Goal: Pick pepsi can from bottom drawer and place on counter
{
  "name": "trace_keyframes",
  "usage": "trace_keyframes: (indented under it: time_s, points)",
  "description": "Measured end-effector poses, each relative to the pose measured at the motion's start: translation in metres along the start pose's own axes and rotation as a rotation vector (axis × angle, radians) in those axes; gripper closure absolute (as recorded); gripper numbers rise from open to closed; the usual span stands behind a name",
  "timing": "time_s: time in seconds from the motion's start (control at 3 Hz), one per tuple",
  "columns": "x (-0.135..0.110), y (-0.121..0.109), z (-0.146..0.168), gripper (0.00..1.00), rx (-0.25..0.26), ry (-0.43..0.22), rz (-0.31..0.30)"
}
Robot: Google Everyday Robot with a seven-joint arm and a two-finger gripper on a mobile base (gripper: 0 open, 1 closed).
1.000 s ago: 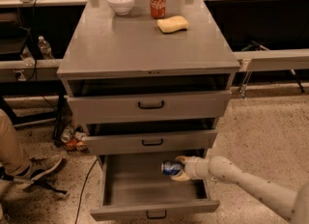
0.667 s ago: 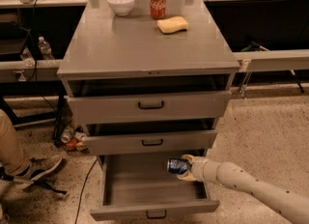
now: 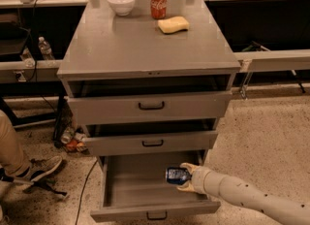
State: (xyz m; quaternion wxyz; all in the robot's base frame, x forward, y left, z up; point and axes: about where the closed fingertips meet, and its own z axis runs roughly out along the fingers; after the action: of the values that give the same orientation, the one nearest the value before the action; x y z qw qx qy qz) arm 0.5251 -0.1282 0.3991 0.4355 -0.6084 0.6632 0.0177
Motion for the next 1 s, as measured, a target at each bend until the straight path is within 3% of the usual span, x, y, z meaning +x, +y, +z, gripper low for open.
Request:
trace_keyframes:
  time_s: [0.33, 0.67, 1.0]
  points:
    - [0.002, -0.006, -0.003, 1.0, 0.01, -0.004, 0.015]
    - [0.011, -0.024, -0.033, 1.0, 0.059, -0.014, 0.098]
    - [0.016, -0.058, -0.079, 1.0, 0.146, -0.012, 0.179]
